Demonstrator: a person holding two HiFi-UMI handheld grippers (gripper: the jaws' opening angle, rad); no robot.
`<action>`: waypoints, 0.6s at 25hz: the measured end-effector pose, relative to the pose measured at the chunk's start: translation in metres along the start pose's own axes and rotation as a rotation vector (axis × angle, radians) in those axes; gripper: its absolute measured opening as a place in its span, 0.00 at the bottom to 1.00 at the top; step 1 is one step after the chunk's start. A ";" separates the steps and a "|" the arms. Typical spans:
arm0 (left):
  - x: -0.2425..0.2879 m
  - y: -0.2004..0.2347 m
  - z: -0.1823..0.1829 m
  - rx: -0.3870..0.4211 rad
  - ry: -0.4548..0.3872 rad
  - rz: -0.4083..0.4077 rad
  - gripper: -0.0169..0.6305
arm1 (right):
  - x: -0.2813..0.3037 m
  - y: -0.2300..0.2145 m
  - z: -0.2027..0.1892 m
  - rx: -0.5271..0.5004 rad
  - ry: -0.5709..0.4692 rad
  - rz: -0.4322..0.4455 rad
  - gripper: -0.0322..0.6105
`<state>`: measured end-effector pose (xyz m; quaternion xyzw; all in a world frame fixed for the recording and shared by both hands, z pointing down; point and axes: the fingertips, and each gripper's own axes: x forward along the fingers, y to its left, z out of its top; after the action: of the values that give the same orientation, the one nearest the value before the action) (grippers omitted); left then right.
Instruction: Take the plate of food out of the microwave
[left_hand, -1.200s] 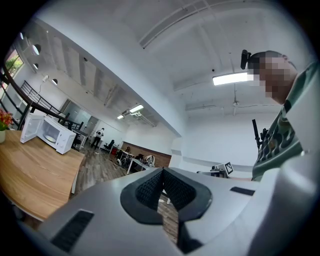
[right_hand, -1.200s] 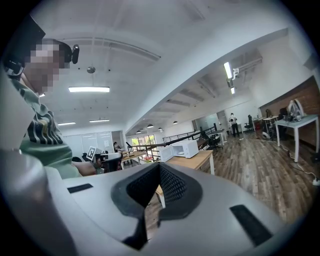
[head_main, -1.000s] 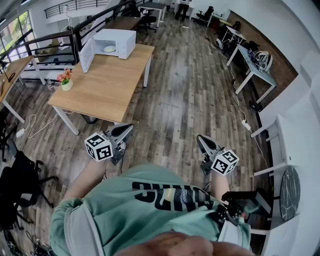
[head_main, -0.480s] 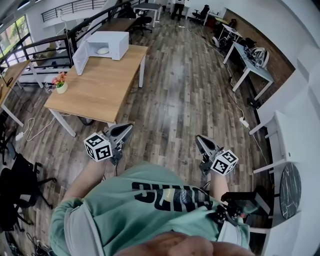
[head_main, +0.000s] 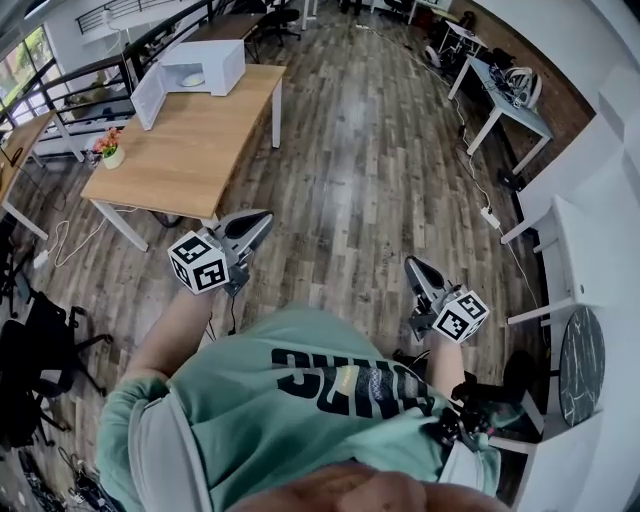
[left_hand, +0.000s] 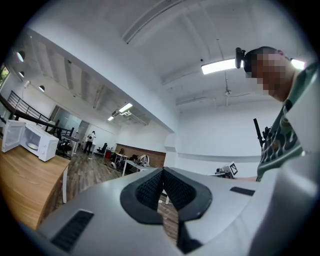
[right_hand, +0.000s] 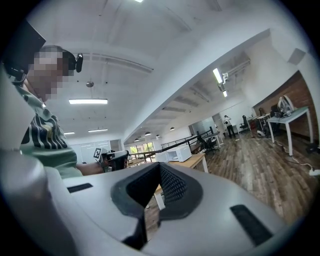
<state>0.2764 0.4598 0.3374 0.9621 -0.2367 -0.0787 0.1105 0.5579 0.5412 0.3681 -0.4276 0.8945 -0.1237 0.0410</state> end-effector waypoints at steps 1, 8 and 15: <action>0.008 -0.005 -0.002 0.003 0.002 -0.009 0.03 | -0.007 -0.004 0.000 0.007 -0.002 -0.006 0.06; 0.051 -0.034 -0.023 0.041 0.063 -0.060 0.03 | -0.044 -0.029 -0.008 0.048 -0.016 -0.029 0.06; 0.061 -0.015 -0.029 0.093 0.084 -0.094 0.03 | -0.022 -0.047 -0.014 0.082 -0.017 -0.044 0.06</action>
<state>0.3424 0.4492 0.3553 0.9787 -0.1897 -0.0320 0.0717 0.6050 0.5323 0.3926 -0.4463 0.8786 -0.1576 0.0633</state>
